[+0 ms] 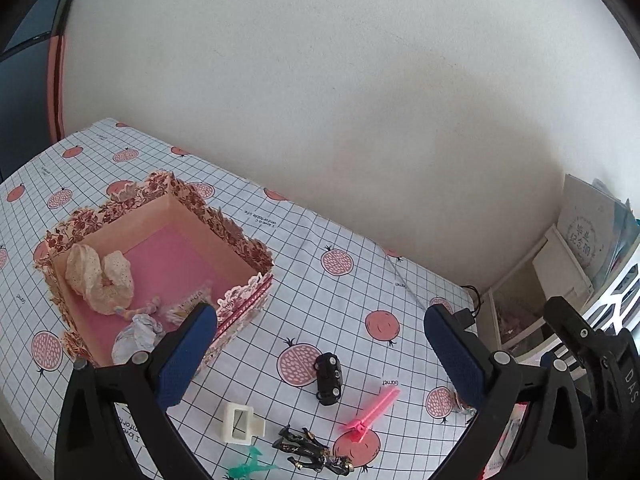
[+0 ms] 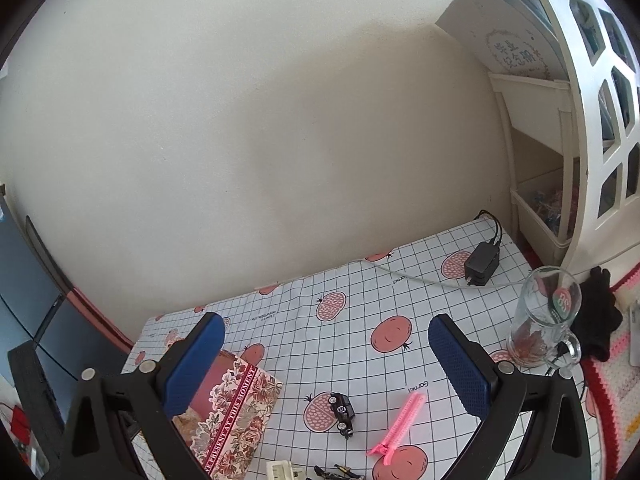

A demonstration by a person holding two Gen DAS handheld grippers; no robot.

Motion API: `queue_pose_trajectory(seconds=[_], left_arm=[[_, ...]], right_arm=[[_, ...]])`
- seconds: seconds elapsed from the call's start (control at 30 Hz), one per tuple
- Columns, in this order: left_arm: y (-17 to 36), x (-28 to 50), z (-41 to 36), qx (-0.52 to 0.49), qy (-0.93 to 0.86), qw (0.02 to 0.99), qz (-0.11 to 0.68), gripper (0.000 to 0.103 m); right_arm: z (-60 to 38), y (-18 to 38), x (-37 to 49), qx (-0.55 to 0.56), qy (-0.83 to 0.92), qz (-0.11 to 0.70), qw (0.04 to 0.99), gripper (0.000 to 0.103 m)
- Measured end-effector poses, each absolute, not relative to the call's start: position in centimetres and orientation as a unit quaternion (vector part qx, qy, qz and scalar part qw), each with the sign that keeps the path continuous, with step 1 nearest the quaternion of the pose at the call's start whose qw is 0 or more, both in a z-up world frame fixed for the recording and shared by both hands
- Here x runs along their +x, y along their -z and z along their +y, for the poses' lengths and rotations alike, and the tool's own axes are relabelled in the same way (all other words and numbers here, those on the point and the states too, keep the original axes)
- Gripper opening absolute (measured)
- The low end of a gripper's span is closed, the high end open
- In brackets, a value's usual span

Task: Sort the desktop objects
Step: 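Withdraw both tools from the box toward the pink hair roller and white clip, then grasp the pink hair roller with right tool while left tool grasps the white clip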

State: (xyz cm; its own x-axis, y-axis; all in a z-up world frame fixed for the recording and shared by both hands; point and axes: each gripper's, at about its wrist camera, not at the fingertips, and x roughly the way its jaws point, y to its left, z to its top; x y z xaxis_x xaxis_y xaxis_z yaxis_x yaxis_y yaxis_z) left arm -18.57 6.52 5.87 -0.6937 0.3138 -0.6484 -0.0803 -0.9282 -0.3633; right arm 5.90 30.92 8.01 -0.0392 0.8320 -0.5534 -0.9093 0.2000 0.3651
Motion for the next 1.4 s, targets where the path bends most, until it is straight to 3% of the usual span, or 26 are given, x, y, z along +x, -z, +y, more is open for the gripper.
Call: queue_pose_trajectory(seconds=[0.27,0.57,0.9,1.2,1.4], left_arm=[[-3.7,-18.9,8.4,-0.415,-0.889,0.138,-0.136,0.103],[1.7,-20.2,9.1,-0.484,-0.862,0.102,-0.110,0.103],[6.7,-21.1,8.1,-0.539,-0.827,0.091,-0.131,0.103],[9.6,-21.4,7.7,-0.573,-0.806,0.072,-0.130,0.103],[11.2,-21.5,6.8,-0.590,-0.794,0.052,-0.137,0.103]], right_arm=[[30.5,-7.6,7.1,-0.046,-0.621,0.343,0.703,0.103],[32.8,-1.6,8.3,-0.070,-0.578,0.439,0.685,0.103],[34.8,6.2,8.8,-0.134,-0.513,0.540,0.654,0.103],[35.4,9.9,7.6,-0.195,-0.480,0.546,0.658,0.103],[35.6,11.7,7.2,-0.215,-0.461,0.556,0.658,0.097]])
